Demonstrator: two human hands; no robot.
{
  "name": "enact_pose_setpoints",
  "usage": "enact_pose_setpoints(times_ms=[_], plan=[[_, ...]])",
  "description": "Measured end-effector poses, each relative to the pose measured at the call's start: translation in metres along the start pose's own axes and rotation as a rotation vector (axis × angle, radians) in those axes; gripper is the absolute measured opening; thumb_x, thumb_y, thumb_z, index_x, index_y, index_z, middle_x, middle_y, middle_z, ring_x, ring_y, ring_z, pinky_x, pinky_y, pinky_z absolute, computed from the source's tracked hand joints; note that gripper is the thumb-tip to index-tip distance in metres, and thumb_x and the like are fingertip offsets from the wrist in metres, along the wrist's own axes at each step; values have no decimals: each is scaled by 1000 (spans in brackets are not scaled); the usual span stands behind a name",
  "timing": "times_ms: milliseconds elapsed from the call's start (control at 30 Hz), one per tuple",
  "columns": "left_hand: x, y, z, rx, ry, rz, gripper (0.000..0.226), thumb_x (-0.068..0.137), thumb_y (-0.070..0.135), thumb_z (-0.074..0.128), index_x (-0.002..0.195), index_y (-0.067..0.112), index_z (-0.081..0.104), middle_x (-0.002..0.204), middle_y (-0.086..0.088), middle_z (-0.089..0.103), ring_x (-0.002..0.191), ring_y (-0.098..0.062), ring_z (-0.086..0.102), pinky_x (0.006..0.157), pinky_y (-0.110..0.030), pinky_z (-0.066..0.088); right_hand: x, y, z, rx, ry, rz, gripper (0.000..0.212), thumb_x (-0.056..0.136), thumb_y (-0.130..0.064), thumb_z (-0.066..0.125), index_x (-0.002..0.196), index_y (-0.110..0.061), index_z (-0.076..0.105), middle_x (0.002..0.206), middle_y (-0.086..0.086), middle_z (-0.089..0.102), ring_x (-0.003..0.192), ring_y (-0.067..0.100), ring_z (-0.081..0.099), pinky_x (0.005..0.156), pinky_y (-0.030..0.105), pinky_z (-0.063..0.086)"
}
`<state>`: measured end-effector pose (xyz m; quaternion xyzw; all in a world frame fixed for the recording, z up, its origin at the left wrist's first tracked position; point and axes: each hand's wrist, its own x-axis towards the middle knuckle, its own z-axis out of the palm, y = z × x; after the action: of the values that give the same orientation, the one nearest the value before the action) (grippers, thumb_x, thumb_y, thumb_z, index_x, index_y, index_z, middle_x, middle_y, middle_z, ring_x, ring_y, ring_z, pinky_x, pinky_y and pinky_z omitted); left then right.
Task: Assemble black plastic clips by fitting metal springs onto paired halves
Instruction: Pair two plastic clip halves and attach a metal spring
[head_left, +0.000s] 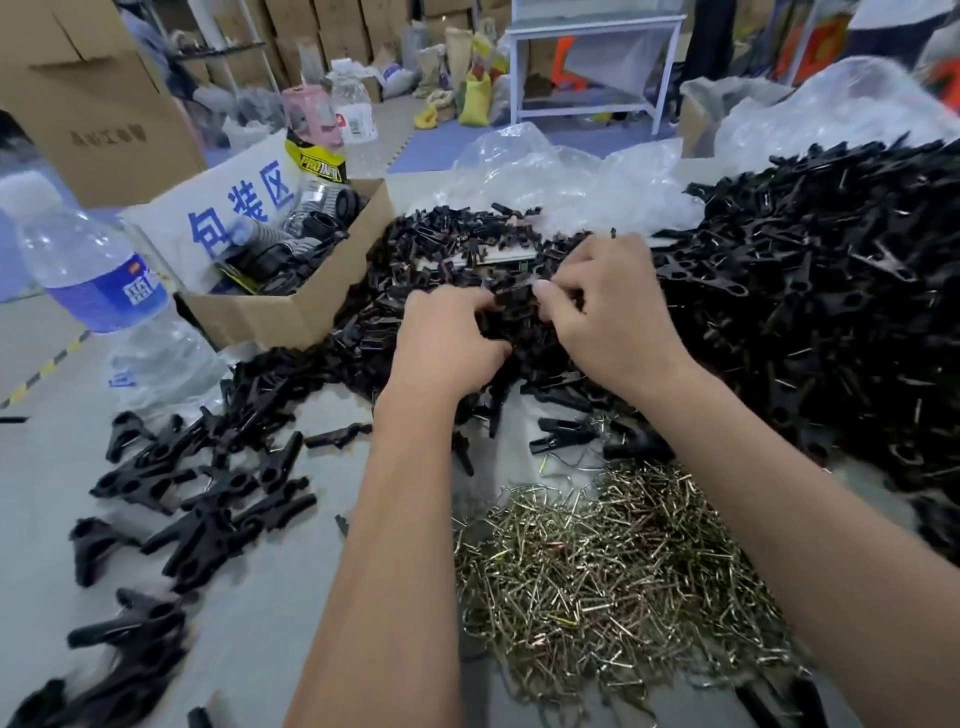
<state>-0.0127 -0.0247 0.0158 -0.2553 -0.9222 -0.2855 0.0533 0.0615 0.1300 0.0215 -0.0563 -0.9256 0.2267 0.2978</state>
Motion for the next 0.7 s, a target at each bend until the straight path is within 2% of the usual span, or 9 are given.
enact_pose_setpoints(times_ms=[100,133,200,300,400,467,567,633,700], plan=[[-4,-4,15,42,30,-42,45,81,28,86,122,36,70,121,1,63,124,-28,45,104,-42,43,-25,4,-20,303,115,78,37,90,-12,65,55,-1,59,84,5,70,69,10,62,64,15,40],[-4,-4,19,16,69,-36,40,79,26,87,115,34,73,117,1,62,120,-26,48,102,-41,44,-30,6,-25,350,107,93,36,89,-13,63,56,0,59,76,8,70,62,16,65,55,13,36],[-3,-5,21,-74,118,-35,28,77,28,90,102,31,78,109,2,62,108,-20,56,94,-36,48,-35,11,-33,416,60,105,36,91,-19,62,61,2,61,63,19,65,55,34,64,46,25,41],[0,-8,19,-177,197,-29,15,79,39,88,89,29,82,87,11,71,85,-9,64,81,-31,53,-37,23,-38,596,13,159,33,95,-21,71,65,-11,60,58,13,65,45,24,60,44,26,44],[3,-11,16,-246,300,11,13,86,39,81,93,28,84,84,15,73,81,-4,65,83,-28,54,-39,32,-33,868,-27,254,17,96,-14,73,84,-10,61,70,20,67,60,40,71,43,28,48],[4,-12,15,-304,331,33,14,89,36,79,99,27,84,85,20,71,80,5,64,82,-16,50,-39,37,-29,1009,-45,295,5,98,-12,70,98,-10,65,77,15,68,70,42,75,44,29,52],[4,-12,17,-331,350,55,11,90,30,79,98,24,84,78,29,67,69,15,60,69,-2,41,-41,39,-23,1110,-56,331,7,102,-13,66,105,-8,68,79,13,65,67,36,75,44,27,52],[3,-11,20,-320,355,56,12,92,31,77,97,23,84,78,26,68,74,10,63,71,-6,45,-44,40,-20,1113,-74,342,8,102,-11,64,109,-8,67,78,12,63,64,29,72,45,26,50],[3,-6,21,-305,374,46,15,95,33,72,98,23,82,83,17,70,80,-1,65,82,-23,53,-47,41,-17,1140,-94,343,16,101,-4,63,116,-9,67,81,11,63,70,26,72,53,27,54]])
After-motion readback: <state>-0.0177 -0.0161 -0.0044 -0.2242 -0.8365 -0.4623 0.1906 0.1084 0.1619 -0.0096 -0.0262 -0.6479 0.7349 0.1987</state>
